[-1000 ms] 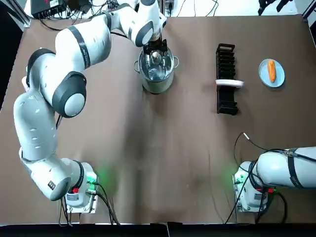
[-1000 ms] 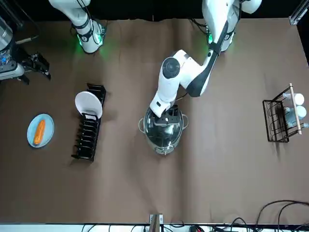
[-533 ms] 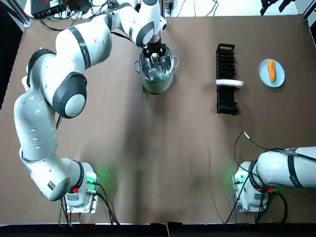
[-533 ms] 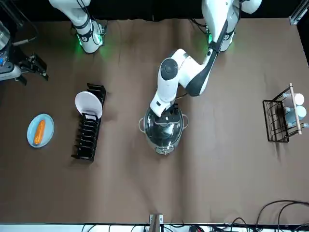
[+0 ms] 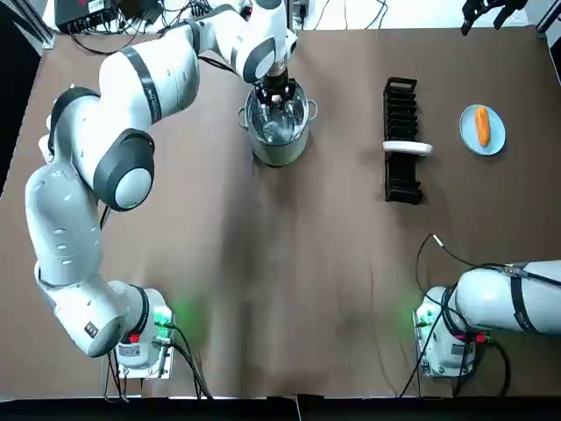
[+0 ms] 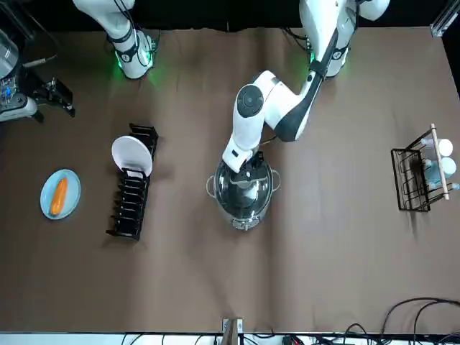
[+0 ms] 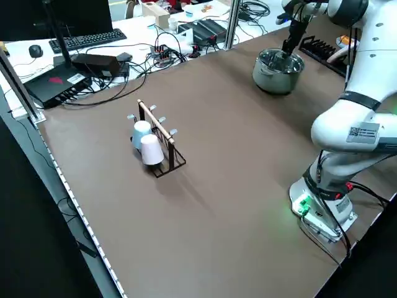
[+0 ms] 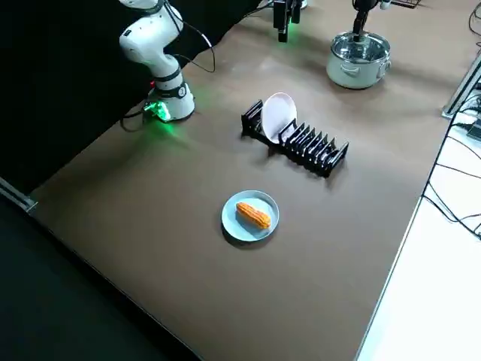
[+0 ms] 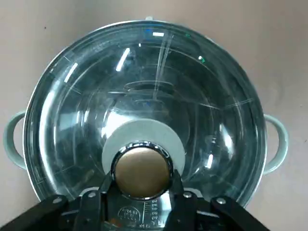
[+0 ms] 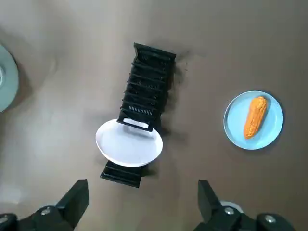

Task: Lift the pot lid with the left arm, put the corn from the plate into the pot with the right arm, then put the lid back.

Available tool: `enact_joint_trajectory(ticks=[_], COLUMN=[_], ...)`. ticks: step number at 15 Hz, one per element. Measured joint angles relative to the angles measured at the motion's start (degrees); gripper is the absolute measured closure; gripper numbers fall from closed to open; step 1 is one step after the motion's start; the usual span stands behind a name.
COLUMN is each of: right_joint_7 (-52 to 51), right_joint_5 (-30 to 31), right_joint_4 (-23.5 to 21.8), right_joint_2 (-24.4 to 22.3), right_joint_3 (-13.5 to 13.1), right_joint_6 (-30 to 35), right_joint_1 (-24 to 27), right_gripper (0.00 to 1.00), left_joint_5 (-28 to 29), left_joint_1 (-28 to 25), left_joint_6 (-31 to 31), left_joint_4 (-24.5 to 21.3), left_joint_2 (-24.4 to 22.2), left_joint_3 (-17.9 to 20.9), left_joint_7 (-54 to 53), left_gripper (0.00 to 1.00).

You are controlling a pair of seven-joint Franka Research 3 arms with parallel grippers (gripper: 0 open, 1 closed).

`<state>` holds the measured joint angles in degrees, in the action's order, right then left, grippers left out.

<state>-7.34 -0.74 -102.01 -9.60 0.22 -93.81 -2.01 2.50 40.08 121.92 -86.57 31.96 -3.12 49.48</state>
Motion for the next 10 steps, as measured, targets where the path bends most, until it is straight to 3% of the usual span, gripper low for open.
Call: enact_joint_trajectory(ticks=[6,10], right_joint_7=[-0.01,-0.41], right_joint_5=[0.00,0.11], right_joint_4=[-0.03,-0.03], right_joint_2=[0.24,0.24], right_joint_3=[0.63,-0.09], right_joint_6=[4.55,5.03], right_joint_1=[-1.37,-0.24], right_gripper=[0.00,0.00], left_joint_5=[-0.76,-2.69], left_joint_1=[-0.68,-4.01], left_joint_6=[-0.66,-1.00], left_joint_4=[1.90,2.82], left_joint_2=[-0.71,-4.88], left_joint_3=[0.31,0.62], left_joint_7=[1.48,1.50], left_gripper=[0.53,0.53])
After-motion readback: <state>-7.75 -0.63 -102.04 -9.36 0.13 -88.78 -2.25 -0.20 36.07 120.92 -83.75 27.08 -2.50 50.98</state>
